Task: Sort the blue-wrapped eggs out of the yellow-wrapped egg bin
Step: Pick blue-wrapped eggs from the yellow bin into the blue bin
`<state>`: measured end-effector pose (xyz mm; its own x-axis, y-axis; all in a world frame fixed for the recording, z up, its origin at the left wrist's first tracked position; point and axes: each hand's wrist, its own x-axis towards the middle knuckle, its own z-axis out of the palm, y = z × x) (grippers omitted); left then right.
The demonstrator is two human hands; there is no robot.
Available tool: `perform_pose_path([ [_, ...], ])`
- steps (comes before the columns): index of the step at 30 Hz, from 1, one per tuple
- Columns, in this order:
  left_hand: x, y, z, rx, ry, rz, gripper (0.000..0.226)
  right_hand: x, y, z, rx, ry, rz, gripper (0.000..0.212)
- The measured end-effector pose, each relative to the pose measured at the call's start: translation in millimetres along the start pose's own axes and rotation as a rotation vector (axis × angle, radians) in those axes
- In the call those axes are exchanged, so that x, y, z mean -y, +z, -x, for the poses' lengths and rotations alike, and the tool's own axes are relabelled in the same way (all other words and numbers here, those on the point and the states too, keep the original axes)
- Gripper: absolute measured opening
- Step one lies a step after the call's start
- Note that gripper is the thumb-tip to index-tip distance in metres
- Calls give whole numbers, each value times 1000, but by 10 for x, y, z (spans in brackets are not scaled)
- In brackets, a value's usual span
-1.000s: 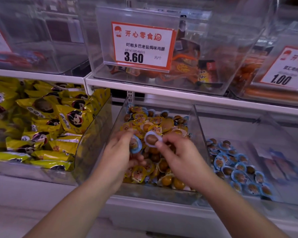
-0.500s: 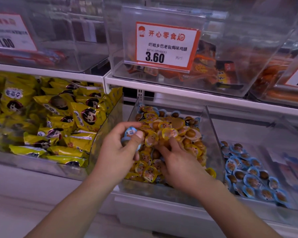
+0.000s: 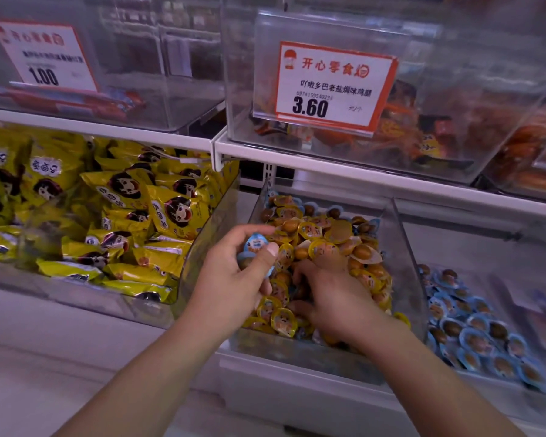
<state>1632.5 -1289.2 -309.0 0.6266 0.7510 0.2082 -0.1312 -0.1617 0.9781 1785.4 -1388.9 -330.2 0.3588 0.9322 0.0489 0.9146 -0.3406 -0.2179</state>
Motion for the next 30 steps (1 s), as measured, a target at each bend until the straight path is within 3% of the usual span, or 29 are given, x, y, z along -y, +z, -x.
perform_pose_path([
  [4,32,15,18,21,37,-122,19,-15,-43,-20,31,4,12,37],
  [10,106,122,75,79,190,-582,27,-164,-183,33,-6,23,-250,26],
  [15,119,227,7,69,26,-497,24,-240,-253,103,-255,135,-898,17],
  [21,60,562,-9,12,-184,16,12,-255,-258,170,-322,258,-1292,11],
  [23,64,640,-11,28,-166,36,18,-225,-250,178,-329,252,-1332,12],
  [30,89,698,-34,-9,168,-306,33,-144,-289,256,-347,356,-1591,15],
])
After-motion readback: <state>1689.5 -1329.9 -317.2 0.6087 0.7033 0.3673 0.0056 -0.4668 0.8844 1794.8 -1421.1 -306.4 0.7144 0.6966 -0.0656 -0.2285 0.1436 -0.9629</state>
